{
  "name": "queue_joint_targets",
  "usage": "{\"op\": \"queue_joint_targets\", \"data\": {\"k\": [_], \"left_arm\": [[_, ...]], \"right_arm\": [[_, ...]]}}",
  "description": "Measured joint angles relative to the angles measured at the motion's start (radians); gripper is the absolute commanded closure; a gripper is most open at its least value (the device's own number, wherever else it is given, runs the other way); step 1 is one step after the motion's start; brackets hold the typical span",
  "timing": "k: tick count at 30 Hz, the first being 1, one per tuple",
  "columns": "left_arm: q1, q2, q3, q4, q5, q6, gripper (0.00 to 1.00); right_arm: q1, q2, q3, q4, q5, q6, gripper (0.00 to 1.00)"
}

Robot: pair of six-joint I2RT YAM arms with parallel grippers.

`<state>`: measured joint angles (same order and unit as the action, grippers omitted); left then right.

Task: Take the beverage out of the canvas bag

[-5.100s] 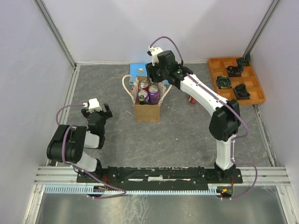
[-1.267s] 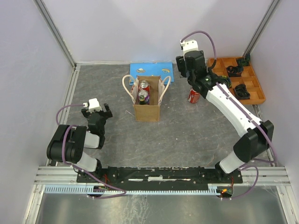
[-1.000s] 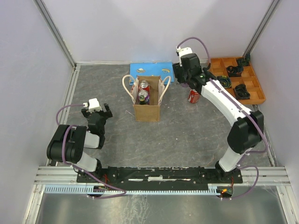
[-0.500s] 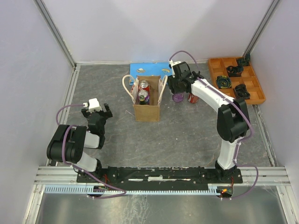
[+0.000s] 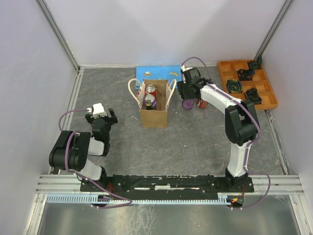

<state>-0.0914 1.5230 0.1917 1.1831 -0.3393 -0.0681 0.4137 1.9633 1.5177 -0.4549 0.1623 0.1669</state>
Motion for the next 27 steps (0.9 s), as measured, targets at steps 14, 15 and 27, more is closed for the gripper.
{"op": "queue_joint_targets", "data": {"k": [14, 15, 27], "left_arm": [[0.0, 0.0, 0.0, 0.0, 0.0, 0.0, 0.01], [0.0, 0.0, 0.0, 0.0, 0.0, 0.0, 0.01], [0.0, 0.0, 0.0, 0.0, 0.0, 0.0, 0.01]], "right_arm": [[-0.001, 0.004, -0.015, 0.056, -0.004, 0.042, 0.33], [-0.001, 0.004, -0.016, 0.057, -0.004, 0.043, 0.28], [-0.002, 0.002, -0.008, 0.057, 0.01, 0.039, 0.14]]}}
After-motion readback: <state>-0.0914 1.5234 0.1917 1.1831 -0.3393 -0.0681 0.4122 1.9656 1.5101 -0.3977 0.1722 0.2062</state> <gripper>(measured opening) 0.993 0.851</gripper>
